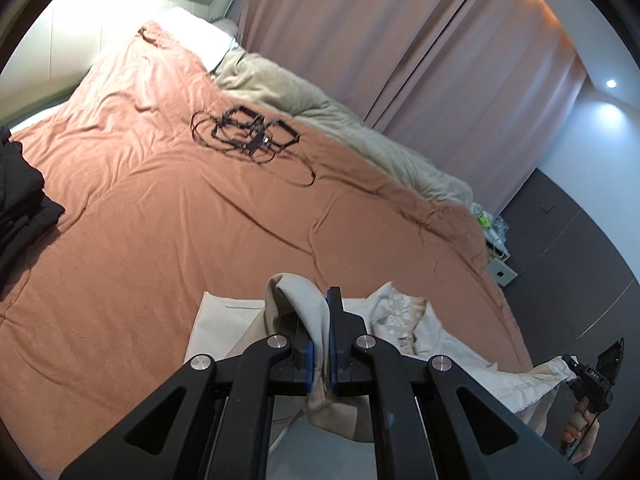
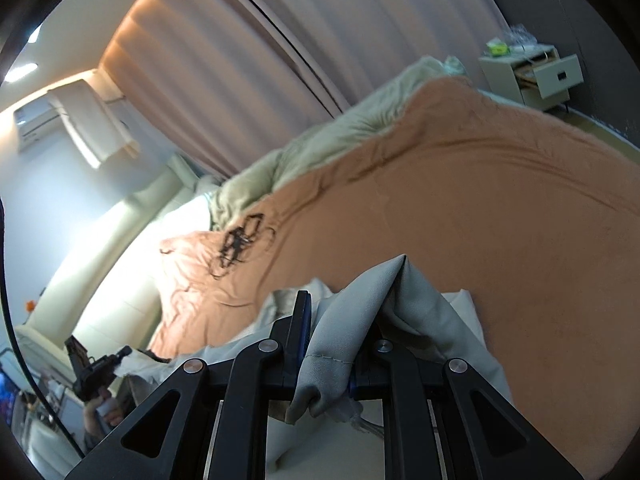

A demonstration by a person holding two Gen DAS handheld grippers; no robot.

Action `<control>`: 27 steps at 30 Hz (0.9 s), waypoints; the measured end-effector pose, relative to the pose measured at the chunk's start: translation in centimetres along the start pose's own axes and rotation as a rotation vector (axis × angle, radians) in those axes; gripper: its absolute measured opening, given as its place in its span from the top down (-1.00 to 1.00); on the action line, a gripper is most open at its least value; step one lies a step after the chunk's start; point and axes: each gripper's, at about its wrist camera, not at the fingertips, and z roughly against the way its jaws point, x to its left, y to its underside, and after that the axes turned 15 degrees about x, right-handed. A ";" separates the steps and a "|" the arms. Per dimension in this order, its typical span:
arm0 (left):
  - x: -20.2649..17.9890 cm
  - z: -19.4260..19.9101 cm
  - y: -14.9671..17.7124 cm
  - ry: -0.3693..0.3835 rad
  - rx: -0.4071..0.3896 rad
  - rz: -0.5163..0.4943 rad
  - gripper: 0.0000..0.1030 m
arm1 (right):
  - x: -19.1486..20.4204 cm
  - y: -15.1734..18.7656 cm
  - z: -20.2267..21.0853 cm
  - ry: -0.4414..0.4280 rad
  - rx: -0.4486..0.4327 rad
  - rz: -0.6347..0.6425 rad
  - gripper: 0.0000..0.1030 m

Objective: Fold large clothes

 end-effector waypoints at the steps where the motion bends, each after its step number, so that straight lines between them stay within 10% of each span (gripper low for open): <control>1: 0.2 -1.0 -0.2 -0.010 0.019 0.007 0.85 | -0.4 -0.2 -0.9 0.011 0.014 -0.008 0.70; 10: 2.2 -8.3 -1.4 0.001 0.154 0.088 0.84 | -4.2 -0.8 -7.2 0.091 0.109 -0.102 0.59; 14: 2.9 -10.4 -1.5 -0.031 0.208 0.148 0.45 | -5.0 -0.8 -8.4 0.051 0.116 -0.141 -0.51; 16: 2.6 -11.0 -1.7 -0.037 0.220 0.143 0.05 | -4.8 -0.8 -8.3 0.062 0.086 -0.130 -0.67; 19: 1.7 -10.4 -2.0 -0.080 0.178 0.106 -0.50 | -4.4 -0.8 -8.1 0.074 0.088 -0.123 -0.69; 27: 0.2 -7.8 -1.5 -0.120 0.124 0.024 -0.56 | -0.4 -0.1 -10.1 0.145 0.201 0.014 -0.69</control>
